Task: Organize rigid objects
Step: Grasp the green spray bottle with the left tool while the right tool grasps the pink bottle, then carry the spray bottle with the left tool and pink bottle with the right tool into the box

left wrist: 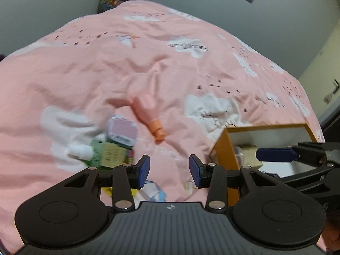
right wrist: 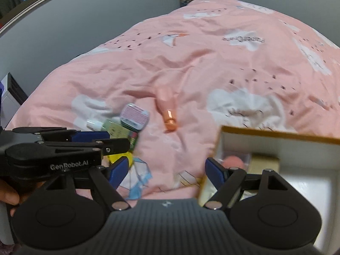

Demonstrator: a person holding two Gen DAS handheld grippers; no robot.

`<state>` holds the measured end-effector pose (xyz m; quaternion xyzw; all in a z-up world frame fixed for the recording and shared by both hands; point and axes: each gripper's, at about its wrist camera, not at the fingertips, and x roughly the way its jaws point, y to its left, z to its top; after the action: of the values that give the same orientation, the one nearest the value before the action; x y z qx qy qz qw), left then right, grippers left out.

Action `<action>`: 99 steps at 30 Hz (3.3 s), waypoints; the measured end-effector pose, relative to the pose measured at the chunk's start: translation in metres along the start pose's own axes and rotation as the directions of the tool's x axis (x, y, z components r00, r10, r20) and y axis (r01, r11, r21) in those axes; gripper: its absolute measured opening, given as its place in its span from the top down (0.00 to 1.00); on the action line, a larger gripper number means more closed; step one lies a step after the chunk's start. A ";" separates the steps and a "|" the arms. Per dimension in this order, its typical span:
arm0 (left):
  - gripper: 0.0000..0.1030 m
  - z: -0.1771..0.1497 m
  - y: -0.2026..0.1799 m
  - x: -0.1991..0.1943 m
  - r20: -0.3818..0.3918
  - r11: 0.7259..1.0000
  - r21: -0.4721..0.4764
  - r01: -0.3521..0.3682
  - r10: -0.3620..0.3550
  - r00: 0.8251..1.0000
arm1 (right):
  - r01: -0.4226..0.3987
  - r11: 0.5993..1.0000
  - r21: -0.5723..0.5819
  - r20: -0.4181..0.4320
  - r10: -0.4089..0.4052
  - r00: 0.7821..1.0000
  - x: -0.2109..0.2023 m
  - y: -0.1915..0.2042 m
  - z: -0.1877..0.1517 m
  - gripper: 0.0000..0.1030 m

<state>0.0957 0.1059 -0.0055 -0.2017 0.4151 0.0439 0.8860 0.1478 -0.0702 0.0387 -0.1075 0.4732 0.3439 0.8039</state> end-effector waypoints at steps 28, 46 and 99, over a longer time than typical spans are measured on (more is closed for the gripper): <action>0.41 0.013 0.064 0.060 -0.211 0.970 0.171 -0.171 0.205 0.956 | -0.038 0.989 0.144 -0.097 0.053 0.994 0.126 0.016 0.022 0.45; 0.33 0.011 0.067 0.093 -0.111 0.953 -0.199 -0.230 0.212 0.971 | -0.026 0.991 0.128 -0.062 0.034 0.997 0.143 -0.003 0.023 0.61; 0.66 0.033 0.054 0.099 0.003 0.982 -0.036 -0.186 0.186 0.982 | -0.033 0.999 -0.022 -0.065 0.032 0.997 0.197 -0.002 0.101 0.58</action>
<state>0.1710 0.1592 -0.0785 -0.1775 0.4286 0.1346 0.8756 0.2808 0.0675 -0.0731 -0.1203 0.4967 0.3586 0.7811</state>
